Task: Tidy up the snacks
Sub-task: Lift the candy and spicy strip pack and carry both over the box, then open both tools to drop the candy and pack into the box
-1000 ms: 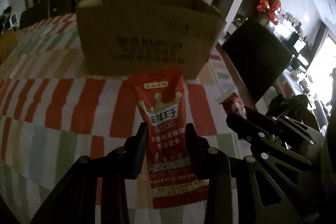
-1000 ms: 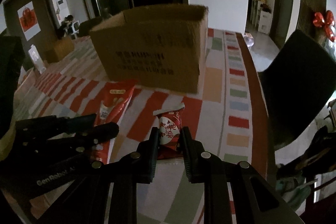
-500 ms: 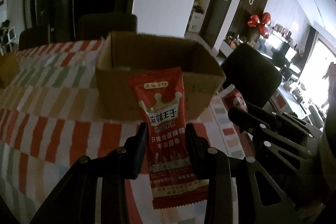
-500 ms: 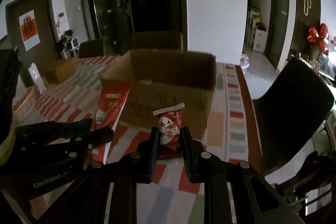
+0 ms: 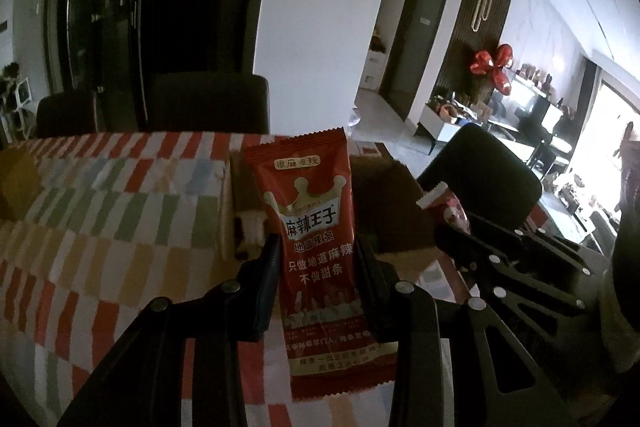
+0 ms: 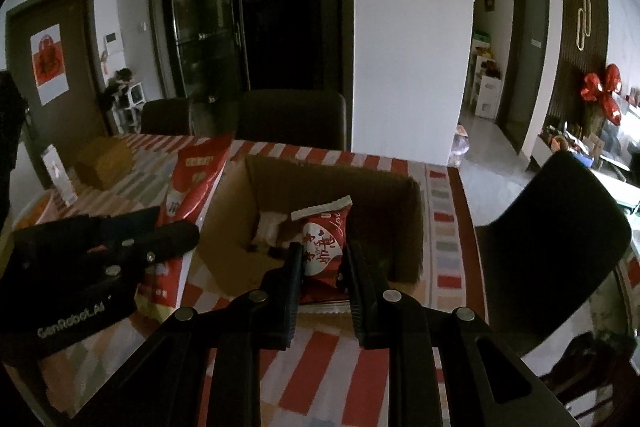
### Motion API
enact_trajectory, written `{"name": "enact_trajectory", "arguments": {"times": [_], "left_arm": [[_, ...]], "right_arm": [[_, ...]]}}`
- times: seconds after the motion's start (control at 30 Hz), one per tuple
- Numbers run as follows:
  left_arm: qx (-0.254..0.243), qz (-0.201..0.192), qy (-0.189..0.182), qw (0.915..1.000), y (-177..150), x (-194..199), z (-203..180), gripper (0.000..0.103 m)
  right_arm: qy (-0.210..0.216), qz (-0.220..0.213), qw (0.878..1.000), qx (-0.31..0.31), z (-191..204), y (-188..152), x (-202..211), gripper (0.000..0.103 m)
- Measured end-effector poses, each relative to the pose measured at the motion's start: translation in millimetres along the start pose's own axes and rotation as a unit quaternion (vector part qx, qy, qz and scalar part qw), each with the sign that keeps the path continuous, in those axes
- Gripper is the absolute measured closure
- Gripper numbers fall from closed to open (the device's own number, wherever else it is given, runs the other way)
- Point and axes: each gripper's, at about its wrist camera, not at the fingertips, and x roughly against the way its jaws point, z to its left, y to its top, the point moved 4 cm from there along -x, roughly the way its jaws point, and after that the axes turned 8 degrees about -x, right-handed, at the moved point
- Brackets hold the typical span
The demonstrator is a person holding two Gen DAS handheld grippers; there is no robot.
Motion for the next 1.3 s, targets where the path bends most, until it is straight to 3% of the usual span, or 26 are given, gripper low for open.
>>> {"name": "enact_trajectory", "arguments": {"times": [0.33,0.6,0.73,0.83,1.03,1.3], "left_arm": [[-0.012,0.006,0.012,0.9998,39.0,-43.4,15.7,0.067],[-0.02,0.022,0.024,0.9993,46.7,-84.2,23.7,0.067],[-0.028,0.032,0.042,0.9982,47.5,-96.0,23.9,0.055],[-0.033,0.022,0.064,0.9971,47.4,-89.3,25.4,0.045],[-0.03,0.009,0.071,0.9969,39.1,-64.7,27.1,0.037],[-0.043,-0.002,0.082,0.9957,11.9,-12.3,10.4,0.027]], "right_arm": [[-0.01,0.001,1.0,0.004,-0.2,31.0,-30.3,0.08],[-0.011,0.017,1.0,-0.007,-10.6,36.6,-64.0,0.08],[-0.01,0.024,1.0,-0.016,-17.2,37.5,-76.1,0.079],[-0.016,0.022,0.999,-0.029,-23.5,33.8,-75.0,0.062],[-0.016,0.018,0.999,-0.039,-27.2,26.0,-62.1,0.053],[-0.017,-0.005,0.999,-0.043,-23.1,4.0,-13.4,0.04]]}}
